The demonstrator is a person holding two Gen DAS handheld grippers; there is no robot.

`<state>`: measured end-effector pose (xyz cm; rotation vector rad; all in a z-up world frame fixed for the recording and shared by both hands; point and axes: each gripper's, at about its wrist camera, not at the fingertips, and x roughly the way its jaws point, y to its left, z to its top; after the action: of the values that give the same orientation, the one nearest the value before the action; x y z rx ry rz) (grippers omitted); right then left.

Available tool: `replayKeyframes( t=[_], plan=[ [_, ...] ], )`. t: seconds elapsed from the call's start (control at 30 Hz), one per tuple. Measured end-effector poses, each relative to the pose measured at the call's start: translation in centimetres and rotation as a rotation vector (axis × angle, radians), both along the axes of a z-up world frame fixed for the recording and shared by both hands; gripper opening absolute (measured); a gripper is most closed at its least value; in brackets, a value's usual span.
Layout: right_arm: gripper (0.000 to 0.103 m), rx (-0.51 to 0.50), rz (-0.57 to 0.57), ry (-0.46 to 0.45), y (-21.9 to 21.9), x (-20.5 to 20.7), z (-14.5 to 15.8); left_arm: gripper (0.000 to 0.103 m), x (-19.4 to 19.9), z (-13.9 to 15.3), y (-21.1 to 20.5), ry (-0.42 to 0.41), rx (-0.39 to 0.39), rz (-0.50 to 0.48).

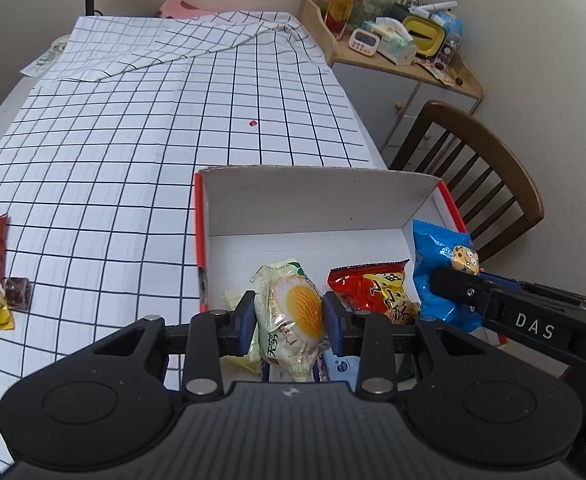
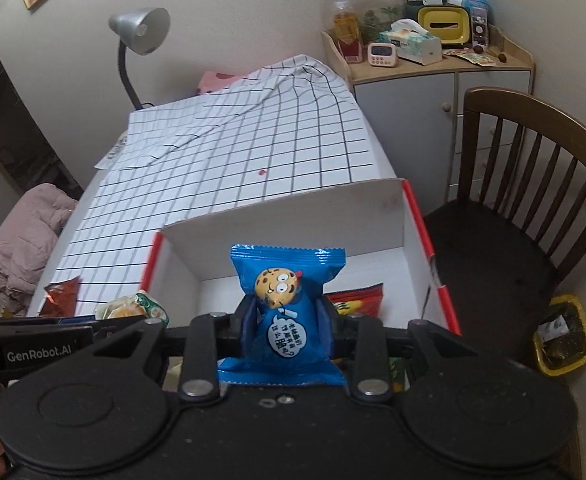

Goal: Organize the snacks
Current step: 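Carry the bun and blue cookie packet into the red shoebox and open both tools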

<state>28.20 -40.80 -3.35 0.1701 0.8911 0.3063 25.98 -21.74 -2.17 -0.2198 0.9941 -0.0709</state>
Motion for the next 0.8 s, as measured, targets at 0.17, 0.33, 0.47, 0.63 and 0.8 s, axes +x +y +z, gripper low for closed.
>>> replayKeyframes(
  t=[0.17,0.33,0.47,0.63,0.8],
  plan=[
    [0.03,-0.028,-0.002,0.039,-0.3,2.7,-2.0,0.034,2.6,-1.6,-1.1,0.026,0.017,-0.01],
    [0.03,-0.054,-0.004,0.077,-0.3,4.7,-3.7,0.035,4.8,-3.7,-1.9,0.058,0.033,-0.02],
    [0.03,-0.068,0.005,0.093,-0.2,5.5,-4.8,0.035,5.9,-5.4,-2.4,0.089,0.048,-0.026],
    [0.03,-0.08,0.021,0.104,0.2,5.9,-5.3,0.035,6.6,-7.1,-3.0,0.124,0.073,-0.033],
    [0.033,-0.089,0.023,0.113,0.3,6.7,-5.5,0.035,6.9,-8.1,-3.5,0.149,0.091,-0.048]
  ],
)
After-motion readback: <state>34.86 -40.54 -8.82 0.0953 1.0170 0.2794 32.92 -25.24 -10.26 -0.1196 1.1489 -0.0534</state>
